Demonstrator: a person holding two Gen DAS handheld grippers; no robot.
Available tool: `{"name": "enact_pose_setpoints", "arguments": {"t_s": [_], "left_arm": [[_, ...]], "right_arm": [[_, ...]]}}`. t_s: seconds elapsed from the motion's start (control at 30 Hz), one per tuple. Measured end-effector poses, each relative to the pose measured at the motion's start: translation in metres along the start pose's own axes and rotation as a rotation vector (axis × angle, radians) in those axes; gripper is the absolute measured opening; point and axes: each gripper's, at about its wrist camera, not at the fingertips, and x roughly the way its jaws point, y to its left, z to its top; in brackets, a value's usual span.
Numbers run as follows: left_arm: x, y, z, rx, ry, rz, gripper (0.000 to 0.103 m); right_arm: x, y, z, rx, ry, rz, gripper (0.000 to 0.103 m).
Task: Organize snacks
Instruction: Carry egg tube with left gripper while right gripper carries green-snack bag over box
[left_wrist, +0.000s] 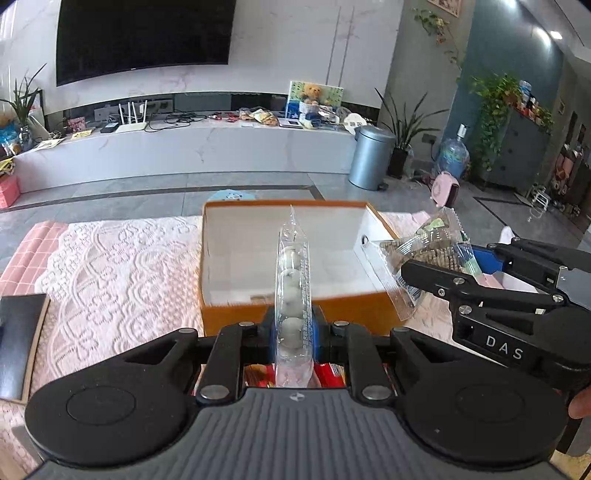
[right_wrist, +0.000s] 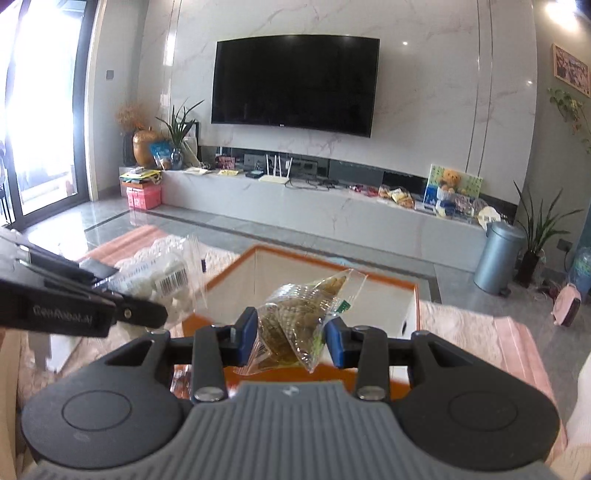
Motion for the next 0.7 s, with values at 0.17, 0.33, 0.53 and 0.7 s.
{"name": "enact_pose_setpoints", "arguments": {"t_s": [0.17, 0.33, 0.53, 0.7], "left_arm": [[0.011, 0.008, 0.022, -0.028, -0.026, 0.019, 0.018], [0.027, 0.01, 0.037, -0.005, -0.027, 0.031, 0.018], [0.063, 0.011, 0.049, 0.008, 0.054, 0.039, 0.018], [0.09, 0.018, 0.053, 0.007, 0.111, 0.05, 0.018]], "right_arm": [[0.024, 0.001, 0.025, -0.026, -0.002, -0.007, 0.037], [0.057, -0.005, 0.039, -0.009, 0.039, -0.004, 0.037], [0.099, -0.016, 0.049, 0.032, 0.112, -0.003, 0.037], [0.138, -0.028, 0.048, 0.065, 0.2, 0.005, 0.037]]}}
